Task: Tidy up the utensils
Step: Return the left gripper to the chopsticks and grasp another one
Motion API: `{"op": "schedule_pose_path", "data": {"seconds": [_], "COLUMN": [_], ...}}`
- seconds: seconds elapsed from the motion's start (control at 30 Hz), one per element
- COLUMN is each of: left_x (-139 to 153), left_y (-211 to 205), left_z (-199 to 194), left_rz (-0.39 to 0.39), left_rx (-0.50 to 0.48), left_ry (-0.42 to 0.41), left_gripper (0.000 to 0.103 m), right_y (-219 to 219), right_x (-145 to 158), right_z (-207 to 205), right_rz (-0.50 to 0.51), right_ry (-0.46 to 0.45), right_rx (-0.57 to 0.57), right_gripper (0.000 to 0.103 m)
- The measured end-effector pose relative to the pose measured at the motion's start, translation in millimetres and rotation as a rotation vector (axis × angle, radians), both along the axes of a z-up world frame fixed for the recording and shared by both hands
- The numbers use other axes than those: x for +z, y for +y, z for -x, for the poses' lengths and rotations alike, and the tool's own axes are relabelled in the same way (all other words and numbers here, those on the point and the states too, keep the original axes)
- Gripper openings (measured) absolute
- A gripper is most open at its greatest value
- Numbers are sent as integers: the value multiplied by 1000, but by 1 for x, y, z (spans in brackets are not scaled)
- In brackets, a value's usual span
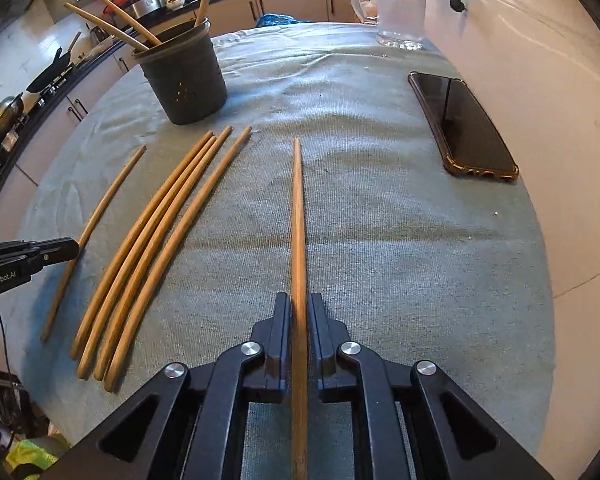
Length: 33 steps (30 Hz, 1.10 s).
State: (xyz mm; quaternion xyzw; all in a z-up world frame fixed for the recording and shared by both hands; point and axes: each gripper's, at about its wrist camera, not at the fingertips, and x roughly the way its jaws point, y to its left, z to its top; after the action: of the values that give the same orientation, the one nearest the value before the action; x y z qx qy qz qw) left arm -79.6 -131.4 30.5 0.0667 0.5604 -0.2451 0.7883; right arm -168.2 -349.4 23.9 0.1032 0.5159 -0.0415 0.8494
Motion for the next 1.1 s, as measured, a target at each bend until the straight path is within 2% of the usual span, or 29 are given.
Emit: {"op": "schedule_pose_path", "data": {"seconds": [0.37,0.73,0.8,0.9,0.97,1.1], "left_x": [-10,-11,-12,-11,-8,14], "left_y": [-37,-54,-55,-52,-46,-33], "left_z": [-51,-75,-75,-71,-67,-55], "left_rz": [-6,-6,2,-3,9,45], "left_rx": [18,16,19,10,21,41], "left_ry": [-15,-11,-14,-31,-35,-87], "left_gripper": [8,8,8,6,6,6], "right_y": [-9,-12,-11,-8,-9,-7], "right_x": [-4,-3,-3,-2,0,19], "right_z": [-57,-104,-106,-106,-102,-89], "right_rz": [-8,52,52,81,67,49], "right_ry": [33,45,37,23,10,-66], "right_rx": [-9,2,1,7,2,-5], "right_gripper": [15,15,15,6,6,6]}}
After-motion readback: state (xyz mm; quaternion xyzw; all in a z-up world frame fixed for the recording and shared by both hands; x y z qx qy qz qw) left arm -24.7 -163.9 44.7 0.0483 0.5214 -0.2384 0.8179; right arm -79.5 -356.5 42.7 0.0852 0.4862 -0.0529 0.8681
